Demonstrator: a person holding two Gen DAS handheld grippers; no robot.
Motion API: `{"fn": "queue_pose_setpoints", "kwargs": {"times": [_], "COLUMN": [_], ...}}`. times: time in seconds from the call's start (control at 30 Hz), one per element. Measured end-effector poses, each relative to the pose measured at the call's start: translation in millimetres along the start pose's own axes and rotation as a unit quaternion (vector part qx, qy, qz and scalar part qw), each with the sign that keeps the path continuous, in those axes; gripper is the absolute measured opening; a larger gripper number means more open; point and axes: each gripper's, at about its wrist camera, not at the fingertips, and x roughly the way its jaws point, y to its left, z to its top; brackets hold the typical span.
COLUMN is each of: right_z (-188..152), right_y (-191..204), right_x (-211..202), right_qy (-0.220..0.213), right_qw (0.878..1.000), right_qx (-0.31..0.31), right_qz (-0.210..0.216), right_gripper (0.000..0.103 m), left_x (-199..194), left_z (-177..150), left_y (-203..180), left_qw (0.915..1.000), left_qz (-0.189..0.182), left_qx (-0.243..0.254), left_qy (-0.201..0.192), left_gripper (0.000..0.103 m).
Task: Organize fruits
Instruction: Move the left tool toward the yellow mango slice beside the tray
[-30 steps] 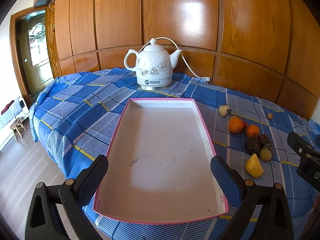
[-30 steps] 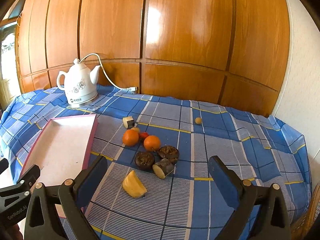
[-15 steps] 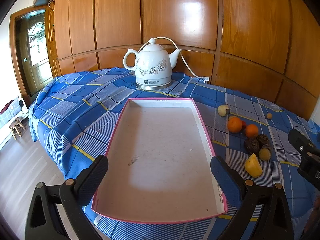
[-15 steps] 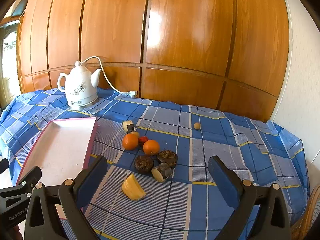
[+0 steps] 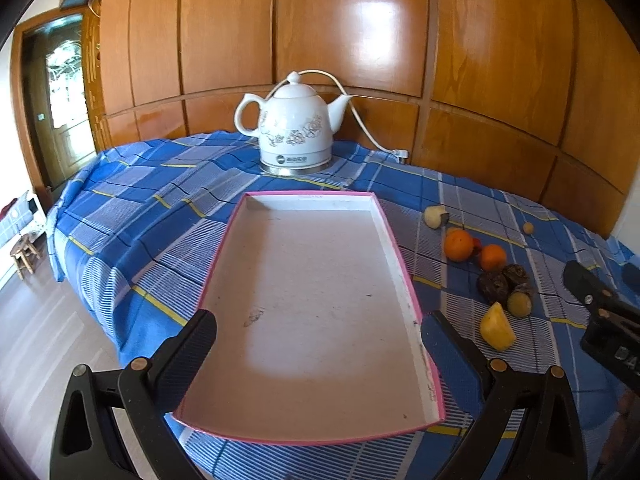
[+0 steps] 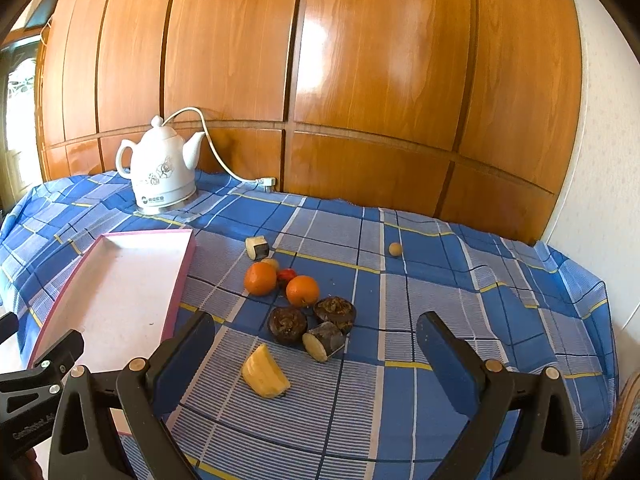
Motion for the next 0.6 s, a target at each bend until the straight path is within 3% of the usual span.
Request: {"fn": "queue_pose_setpoints", "kwargs": {"times": [0.17,0.6], "right_z": [-3.6,-13.5], "right_y": [-3.0,-23.5], "right_x": [7.0,20.9], "right_qy": [0.015,0.042], "right_qw": [1.000,0.999], "right_qx": [0.003,0.024], "right_qz": [0.001,-0.005], "right_gripper": [0.102,0.102], "left_x": [2.3,2.5], "left_z": [-0.5,-3.9], "left_y": [-2.1,-25.7], "left_qw": [0.9995,0.9973], "left_qz": [-0.027,-0.049], "left_qx": [0.003,0.050], "left_qy": [0.014,0.021], "left_gripper": [0.103,0.103]}}
